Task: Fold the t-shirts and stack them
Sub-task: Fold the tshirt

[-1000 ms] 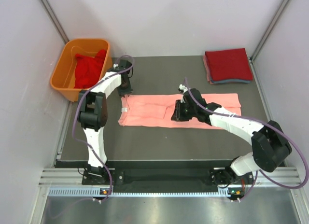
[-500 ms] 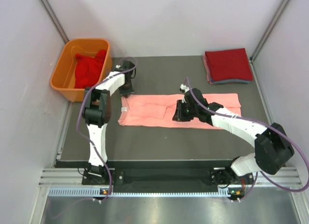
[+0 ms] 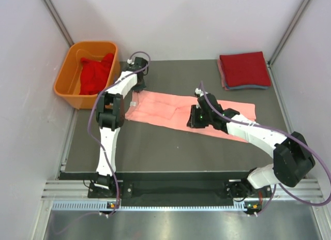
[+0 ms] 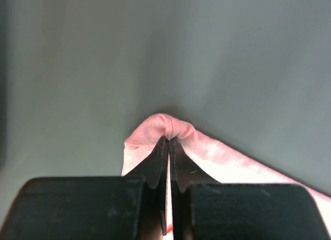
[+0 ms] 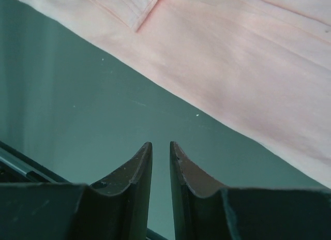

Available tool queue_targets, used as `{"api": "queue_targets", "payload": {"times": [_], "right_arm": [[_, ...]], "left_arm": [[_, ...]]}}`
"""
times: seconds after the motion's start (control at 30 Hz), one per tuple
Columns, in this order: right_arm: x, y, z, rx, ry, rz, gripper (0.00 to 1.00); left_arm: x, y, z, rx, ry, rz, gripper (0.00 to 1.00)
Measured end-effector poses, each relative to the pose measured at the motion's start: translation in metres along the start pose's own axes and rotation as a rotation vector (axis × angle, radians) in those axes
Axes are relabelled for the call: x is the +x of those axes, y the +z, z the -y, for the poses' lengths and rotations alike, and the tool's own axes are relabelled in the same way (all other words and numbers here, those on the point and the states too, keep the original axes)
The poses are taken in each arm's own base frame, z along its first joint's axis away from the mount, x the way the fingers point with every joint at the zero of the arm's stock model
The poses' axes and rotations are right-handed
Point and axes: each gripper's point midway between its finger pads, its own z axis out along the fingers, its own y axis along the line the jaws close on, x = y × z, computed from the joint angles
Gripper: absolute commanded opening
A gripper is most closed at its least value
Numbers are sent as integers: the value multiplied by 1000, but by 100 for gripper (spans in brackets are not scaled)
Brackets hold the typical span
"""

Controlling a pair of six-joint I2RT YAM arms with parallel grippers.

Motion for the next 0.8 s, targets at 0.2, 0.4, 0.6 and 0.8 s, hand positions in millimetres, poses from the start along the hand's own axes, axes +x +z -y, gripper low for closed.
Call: {"api": "queue_targets", "payload": {"times": [0.2, 0.4, 0.6, 0.8], "right_arm": [[-20, -6, -1, 37, 13, 54, 22], [-44, -12, -2, 75, 37, 127, 22], [-66, -17, 0, 124, 42, 169, 22], [-71, -22, 12, 192, 26, 184, 22]], "left_arm": [[-36, 17, 28, 95, -34, 113, 0], [-76, 35, 69, 263, -112, 262, 0], [-119, 47, 122, 503, -194, 411, 9], [-126, 31, 137, 613, -197, 443, 37]]}}
